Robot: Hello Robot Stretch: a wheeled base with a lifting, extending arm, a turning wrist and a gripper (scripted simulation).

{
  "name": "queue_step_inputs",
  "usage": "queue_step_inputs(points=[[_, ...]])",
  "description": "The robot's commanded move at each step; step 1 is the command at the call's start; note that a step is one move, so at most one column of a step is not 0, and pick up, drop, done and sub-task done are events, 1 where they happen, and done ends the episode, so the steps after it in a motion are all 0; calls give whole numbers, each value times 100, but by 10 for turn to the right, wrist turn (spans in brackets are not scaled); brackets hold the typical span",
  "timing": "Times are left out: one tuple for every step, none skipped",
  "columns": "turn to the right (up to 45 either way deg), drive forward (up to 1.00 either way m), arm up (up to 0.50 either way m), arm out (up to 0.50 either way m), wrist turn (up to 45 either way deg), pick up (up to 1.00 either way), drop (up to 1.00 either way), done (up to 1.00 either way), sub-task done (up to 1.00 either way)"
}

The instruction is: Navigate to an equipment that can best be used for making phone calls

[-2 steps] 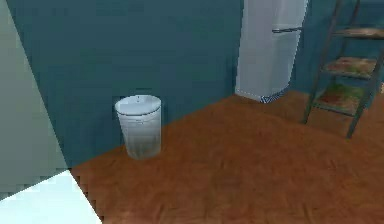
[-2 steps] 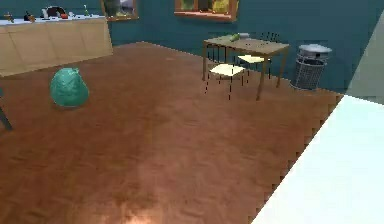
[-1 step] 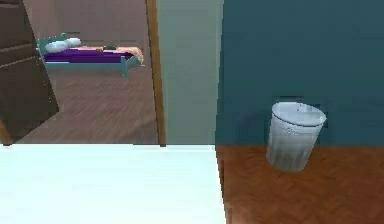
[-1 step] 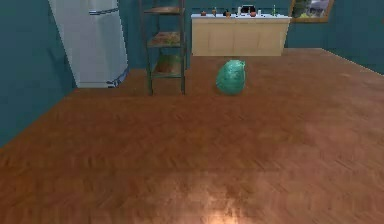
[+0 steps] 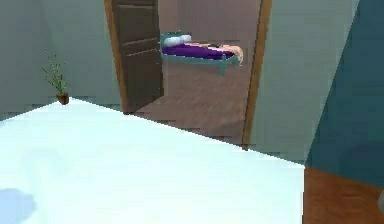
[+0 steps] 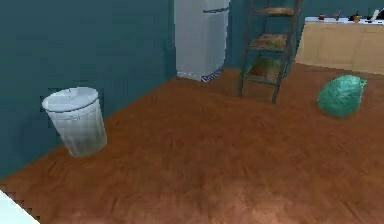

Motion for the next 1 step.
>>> queue_step_inputs(points=[[0, 100, 0, 0, 0, 0, 0, 0, 0]])
